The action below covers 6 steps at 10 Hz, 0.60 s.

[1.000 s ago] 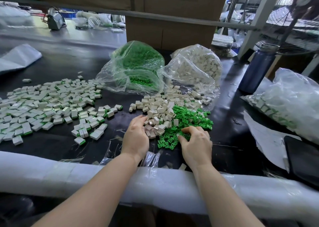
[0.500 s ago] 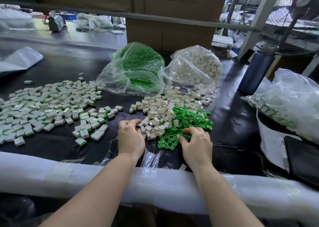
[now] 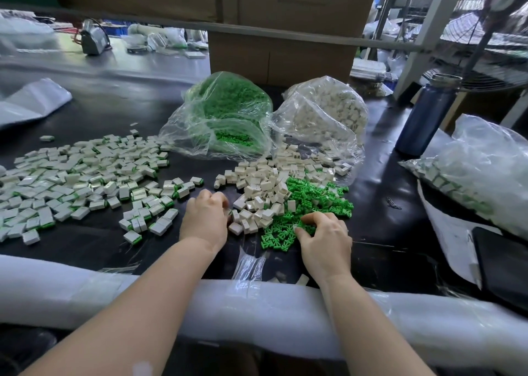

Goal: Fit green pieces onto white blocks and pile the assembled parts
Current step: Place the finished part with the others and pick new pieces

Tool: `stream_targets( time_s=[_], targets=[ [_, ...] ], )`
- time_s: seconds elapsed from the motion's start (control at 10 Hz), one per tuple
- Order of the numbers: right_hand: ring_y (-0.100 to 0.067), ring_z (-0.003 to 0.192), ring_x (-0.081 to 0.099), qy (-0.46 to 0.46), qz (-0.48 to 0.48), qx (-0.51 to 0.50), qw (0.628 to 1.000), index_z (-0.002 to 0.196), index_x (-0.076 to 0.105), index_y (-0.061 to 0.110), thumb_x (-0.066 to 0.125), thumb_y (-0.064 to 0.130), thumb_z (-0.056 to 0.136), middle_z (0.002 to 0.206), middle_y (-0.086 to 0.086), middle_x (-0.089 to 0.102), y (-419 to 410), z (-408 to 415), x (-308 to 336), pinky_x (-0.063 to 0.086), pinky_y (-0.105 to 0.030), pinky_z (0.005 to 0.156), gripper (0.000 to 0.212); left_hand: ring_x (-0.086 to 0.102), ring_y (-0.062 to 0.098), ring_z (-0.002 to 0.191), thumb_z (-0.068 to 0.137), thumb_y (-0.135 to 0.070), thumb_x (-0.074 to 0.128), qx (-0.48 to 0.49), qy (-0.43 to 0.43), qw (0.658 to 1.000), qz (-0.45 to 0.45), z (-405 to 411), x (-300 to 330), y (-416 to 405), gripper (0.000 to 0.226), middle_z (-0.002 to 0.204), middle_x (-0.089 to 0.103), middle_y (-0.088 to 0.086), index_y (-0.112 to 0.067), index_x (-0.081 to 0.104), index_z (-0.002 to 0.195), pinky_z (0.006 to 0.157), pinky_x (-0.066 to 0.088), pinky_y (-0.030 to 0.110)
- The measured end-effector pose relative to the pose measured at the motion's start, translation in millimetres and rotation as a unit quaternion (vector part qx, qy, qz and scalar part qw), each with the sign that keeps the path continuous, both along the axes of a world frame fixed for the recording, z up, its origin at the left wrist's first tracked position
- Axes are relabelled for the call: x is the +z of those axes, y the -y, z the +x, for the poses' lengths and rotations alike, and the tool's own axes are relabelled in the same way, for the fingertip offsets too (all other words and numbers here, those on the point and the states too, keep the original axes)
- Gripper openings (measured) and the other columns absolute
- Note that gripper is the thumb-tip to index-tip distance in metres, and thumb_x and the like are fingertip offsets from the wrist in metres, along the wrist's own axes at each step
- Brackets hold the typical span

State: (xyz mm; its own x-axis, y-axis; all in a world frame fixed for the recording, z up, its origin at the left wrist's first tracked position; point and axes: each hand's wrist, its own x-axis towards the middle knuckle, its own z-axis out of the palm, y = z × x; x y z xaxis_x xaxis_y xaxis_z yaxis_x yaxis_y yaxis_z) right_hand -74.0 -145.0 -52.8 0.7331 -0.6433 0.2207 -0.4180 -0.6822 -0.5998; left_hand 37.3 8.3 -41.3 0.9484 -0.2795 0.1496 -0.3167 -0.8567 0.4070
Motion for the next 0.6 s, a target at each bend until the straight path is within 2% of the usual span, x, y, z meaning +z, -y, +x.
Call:
stream_targets(
  time_s=[0.1,0.2,0.4,0.5,0.6],
  targets=[
    [-0.017,0.114,0.043,0.001,0.0,0.0,1.0,0.109,0.062,0.021,0.061,0.031,0.088,0.115,0.004,0.058,-0.1,-0.1,0.2,0.03,-0.031,0.093,0.023,0.049,0.028,0.107,0.093,-0.024,0.053,0.0,0.006,1.0,0.013,4.7,0.6,-4.2,0.02,0.112,0.056,0.009,-0.011,0.056,0.108,0.089,0.044,0.039],
    [-0.017,0.113,0.044,0.004,0.002,0.001,1.0,0.109,0.062,0.021,0.061,0.031,0.088,0.114,0.003,0.058,0.6,-1.3,0.6,0.031,-0.032,0.094,0.023,0.047,0.029,0.108,0.093,-0.026,0.052,0.046,0.017,0.998,0.041,10.6,1.1,-12.2,0.024,0.115,0.054,0.01,-0.009,0.055,0.11,0.089,0.044,0.039],
    [-0.017,0.113,0.044,0.002,-0.001,0.003,1.0,0.108,0.062,0.021,0.061,0.031,0.088,0.114,0.004,0.058,-0.5,-1.3,0.5,0.031,-0.032,0.094,0.022,0.038,0.029,0.114,0.093,-0.016,0.051,0.119,0.029,0.987,0.1,17.2,3.1,-27.3,0.028,0.126,0.044,0.01,-0.013,0.05,0.121,0.09,0.038,0.034],
    [-0.017,0.113,0.044,0.003,0.0,0.002,1.0,0.108,0.062,0.021,0.061,0.031,0.088,0.114,0.003,0.058,-0.4,-1.2,0.6,0.031,-0.032,0.094,0.022,0.036,0.03,0.115,0.092,-0.015,0.052,0.093,0.062,0.992,0.054,14.1,2.3,-25.7,0.032,0.125,0.045,0.011,-0.013,0.05,0.123,0.094,0.035,0.035],
    [-0.017,0.114,0.043,0.001,0.001,0.002,1.0,0.109,0.062,0.021,0.061,0.031,0.089,0.115,0.004,0.058,-0.5,-1.4,0.8,0.03,-0.032,0.094,0.022,0.045,0.029,0.111,0.089,-0.018,0.058,0.017,0.05,0.995,-0.089,5.0,5.9,-14.0,0.022,0.116,0.057,0.012,-0.011,0.061,0.11,0.095,0.04,0.036]
  ],
)
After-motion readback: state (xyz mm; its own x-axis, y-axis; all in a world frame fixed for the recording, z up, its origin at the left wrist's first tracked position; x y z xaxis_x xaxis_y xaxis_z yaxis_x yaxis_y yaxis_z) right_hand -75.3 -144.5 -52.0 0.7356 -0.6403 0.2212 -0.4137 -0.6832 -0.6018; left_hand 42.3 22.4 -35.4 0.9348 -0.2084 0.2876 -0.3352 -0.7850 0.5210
